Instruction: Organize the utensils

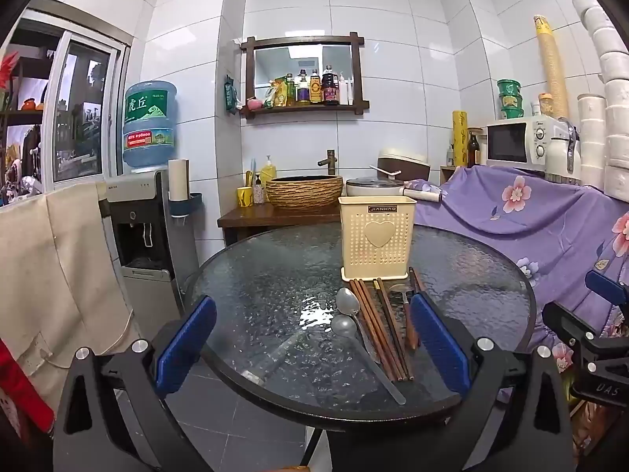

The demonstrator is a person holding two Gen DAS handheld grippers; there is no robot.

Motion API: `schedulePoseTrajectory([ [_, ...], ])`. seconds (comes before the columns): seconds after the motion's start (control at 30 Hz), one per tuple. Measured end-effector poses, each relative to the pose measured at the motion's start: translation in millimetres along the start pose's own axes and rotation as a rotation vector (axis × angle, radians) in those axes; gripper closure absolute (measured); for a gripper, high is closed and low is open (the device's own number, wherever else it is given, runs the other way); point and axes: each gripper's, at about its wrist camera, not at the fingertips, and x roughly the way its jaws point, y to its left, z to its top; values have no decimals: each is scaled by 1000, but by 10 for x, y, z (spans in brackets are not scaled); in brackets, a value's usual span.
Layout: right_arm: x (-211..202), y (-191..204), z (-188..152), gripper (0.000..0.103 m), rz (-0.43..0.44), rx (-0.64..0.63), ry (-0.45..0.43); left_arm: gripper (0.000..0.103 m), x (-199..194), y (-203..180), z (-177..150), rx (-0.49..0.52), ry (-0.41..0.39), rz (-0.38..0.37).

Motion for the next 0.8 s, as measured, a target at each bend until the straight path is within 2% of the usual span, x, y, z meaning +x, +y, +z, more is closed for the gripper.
schedulePoseTrajectory([
  [0.8,-13,28,7,5,4,-4,-3,6,6,23,-30,-15,0,-13],
])
